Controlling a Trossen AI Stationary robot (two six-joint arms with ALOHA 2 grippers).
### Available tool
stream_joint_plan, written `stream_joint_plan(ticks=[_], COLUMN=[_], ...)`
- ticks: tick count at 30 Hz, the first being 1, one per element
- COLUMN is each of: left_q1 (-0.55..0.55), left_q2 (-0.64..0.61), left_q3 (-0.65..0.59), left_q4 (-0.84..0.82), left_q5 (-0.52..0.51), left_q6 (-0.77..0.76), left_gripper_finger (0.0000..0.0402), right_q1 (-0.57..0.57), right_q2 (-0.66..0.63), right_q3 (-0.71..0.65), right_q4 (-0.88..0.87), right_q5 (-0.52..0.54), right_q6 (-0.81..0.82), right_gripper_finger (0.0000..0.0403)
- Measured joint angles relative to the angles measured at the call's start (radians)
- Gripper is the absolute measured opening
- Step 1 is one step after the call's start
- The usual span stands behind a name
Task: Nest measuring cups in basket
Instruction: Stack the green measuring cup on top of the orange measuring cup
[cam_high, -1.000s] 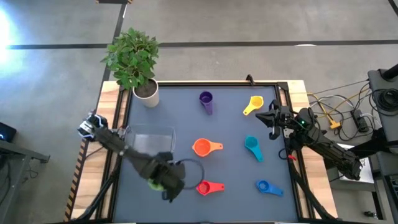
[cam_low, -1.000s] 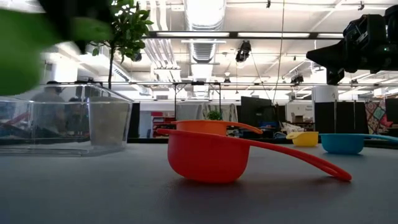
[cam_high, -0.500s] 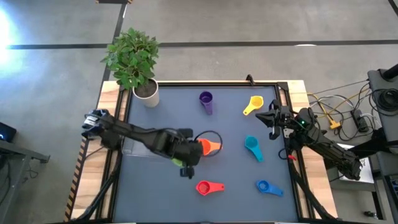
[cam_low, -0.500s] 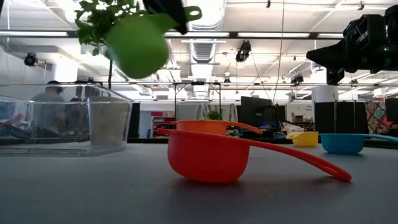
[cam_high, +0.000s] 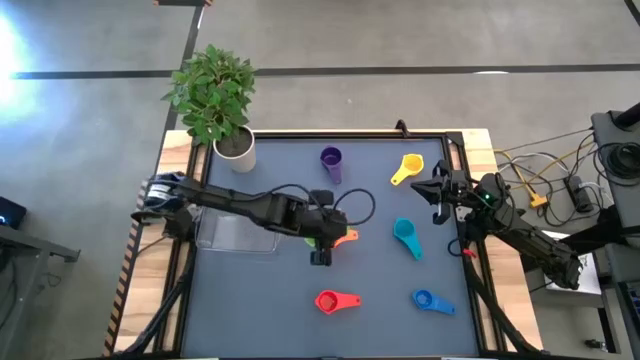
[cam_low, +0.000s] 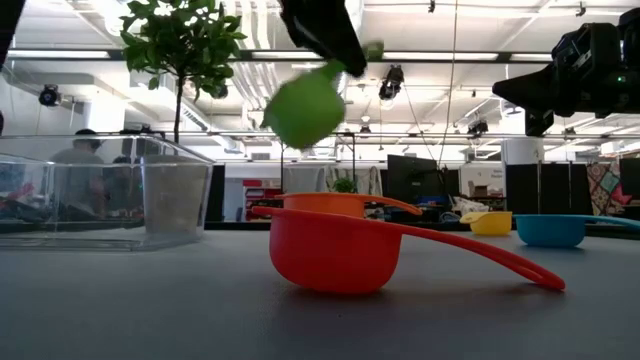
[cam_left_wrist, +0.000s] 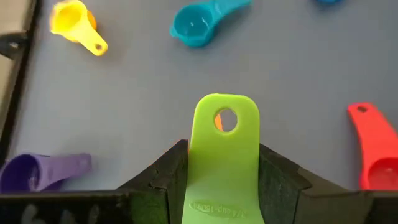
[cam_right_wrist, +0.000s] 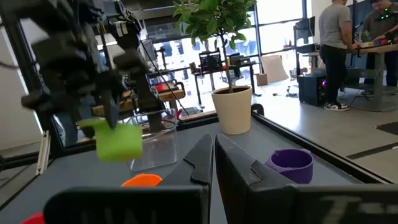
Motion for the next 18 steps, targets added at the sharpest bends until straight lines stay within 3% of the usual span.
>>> stream_joint_plan(ticks=[11, 18], left_q1=[0.030, 0.048], left_q2=[0.202, 0.315], left_q3=[0.118, 0.270], left_q4=[-0.038, -0.211], left_q5=[0.036, 0.028], left_q6=[0.053, 0.070], left_gripper_finger=[0.0131, 0.0135], right_q1=[0.000, 0.000], right_q2=[0.000, 0.000], right_q3=[0.000, 0.000], right_q4=[-0.001, -0.001], right_q5=[0.000, 0.000], right_q6=[0.000, 0.000], right_gripper_finger=[0.0009, 0.0009])
